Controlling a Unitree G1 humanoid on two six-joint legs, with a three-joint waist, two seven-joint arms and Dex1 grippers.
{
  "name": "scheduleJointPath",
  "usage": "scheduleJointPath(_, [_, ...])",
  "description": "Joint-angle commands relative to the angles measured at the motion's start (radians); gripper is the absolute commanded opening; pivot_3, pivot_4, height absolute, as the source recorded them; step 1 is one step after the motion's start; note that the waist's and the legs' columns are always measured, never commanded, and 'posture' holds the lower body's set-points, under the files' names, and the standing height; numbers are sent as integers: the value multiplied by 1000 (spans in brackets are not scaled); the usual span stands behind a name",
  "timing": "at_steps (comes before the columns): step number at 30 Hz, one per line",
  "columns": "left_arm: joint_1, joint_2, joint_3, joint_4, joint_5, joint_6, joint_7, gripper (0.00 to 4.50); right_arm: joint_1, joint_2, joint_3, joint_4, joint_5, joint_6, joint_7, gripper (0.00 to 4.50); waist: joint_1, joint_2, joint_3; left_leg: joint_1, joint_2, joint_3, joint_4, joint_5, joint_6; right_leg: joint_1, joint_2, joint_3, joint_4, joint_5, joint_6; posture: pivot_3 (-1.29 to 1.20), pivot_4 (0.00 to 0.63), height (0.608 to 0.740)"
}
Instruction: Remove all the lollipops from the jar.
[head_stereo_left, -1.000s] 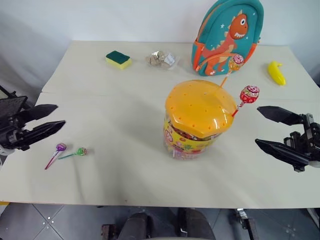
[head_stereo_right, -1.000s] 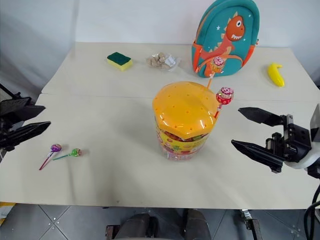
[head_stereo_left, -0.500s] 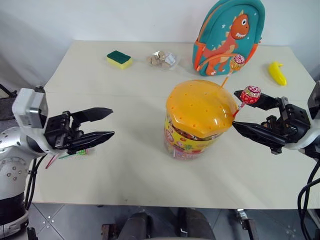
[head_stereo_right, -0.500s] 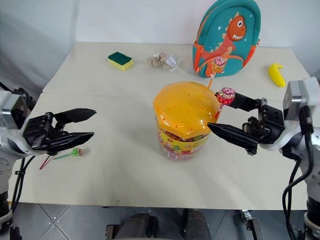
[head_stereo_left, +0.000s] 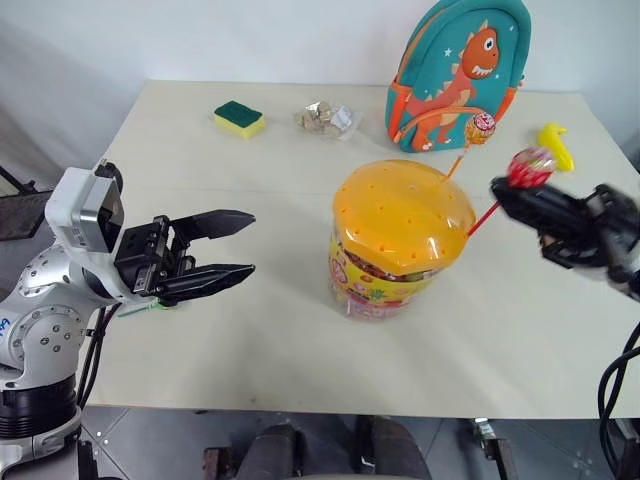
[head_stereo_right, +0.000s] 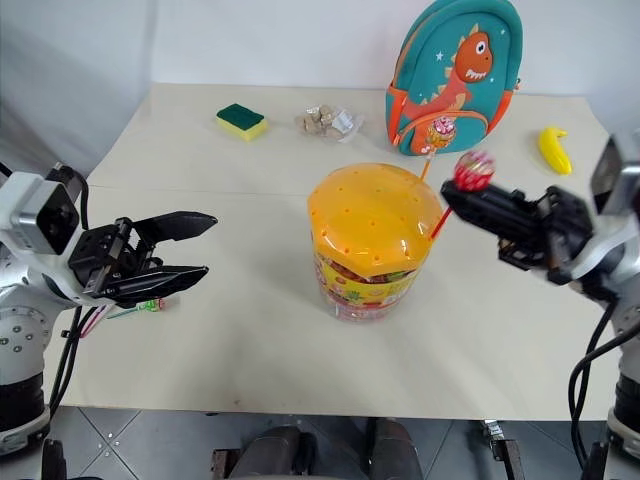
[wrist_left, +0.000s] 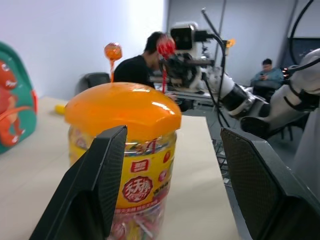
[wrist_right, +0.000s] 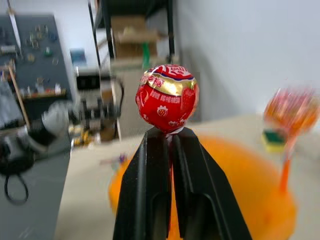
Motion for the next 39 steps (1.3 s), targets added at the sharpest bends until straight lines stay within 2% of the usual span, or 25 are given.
scheduleJointPath(1, [-26,-5,-17,-4,14,-34,-20,3183,-19,-66,-137,67,90,51,-82,60,0,0,0,0,0,0,0,0,0,0,0,0,0,0,0,0,150,740])
scheduleJointPath(5, [-58,-10,-49,22,47,-59,-38,3183,60,-209,-212,246,-64,99,-133,60,5,0,0,-1,0,0,1,0,0,1,0,0,-1,0,0,0,150,740])
scheduleJointPath(8, [-76,-14,-80,49,80,-84,-70,3183,221,-351,-107,328,-376,91,-213,60,2,0,0,-1,0,1,1,0,1,1,1,1,-2,0,1,0,150,740])
scheduleJointPath(10, [-81,-16,-104,68,108,-105,-97,3183,284,-399,-29,356,-502,111,-279,60,0,-1,-1,0,1,3,0,0,1,1,1,2,-2,0,1,0,150,740])
scheduleJointPath(14, [-87,-25,-129,85,134,-129,-122,3183,332,-378,29,362,-570,106,-217,60,-6,1,0,0,2,8,0,1,0,-2,3,2,0,0,1,0,150,740])
scheduleJointPath(19, [-98,-38,-139,82,133,-128,-121,3183,352,-334,80,412,-643,124,-206,60,-2,2,0,1,3,8,0,1,0,-2,3,2,0,0,1,0,150,740])
scheduleJointPath(23, [-106,-44,-144,78,139,-131,-116,3183,342,-306,144,461,-760,65,-247,60,2,2,0,0,2,8,1,1,0,-1,2,2,-1,1,1,0,150,740])
scheduleJointPath(28, [-110,-36,-130,78,141,-134,-111,3183,337,-283,151,456,-785,62,-212,1268,-1,2,-1,0,2,7,0,1,0,-1,3,2,-1,1,2,0,150,740])
scheduleJointPath(30, [-109,-33,-124,80,141,-136,-109,3183,335,-281,138,462,-787,53,-196,1963,-1,2,-1,0,2,7,0,1,-1,-1,3,2,-1,1,2,0,150,740])
scheduleJointPath(34, [-100,-25,-99,80,136,-135,-96,3183,322,-274,28,481,-744,-57,-83,3302,-1,2,0,1,2,7,0,1,-1,-1,3,2,-1,1,2,0,150,740])
scheduleJointPath(37, [-90,-30,-71,83,120,-132,-76,3183,307,-250,-62,471,-704,-196,34,3302,0,2,0,1,2,8,1,1,0,-1,3,2,-1,1,2,0,150,740])
scheduleJointPath(39, [-85,-33,-42,104,122,-142,-64,3183,279,-216,-125,412,-624,-243,118,3302,0,2,0,1,2,7,0,1,0,-1,4,2,-1,1,2,0,150,740])
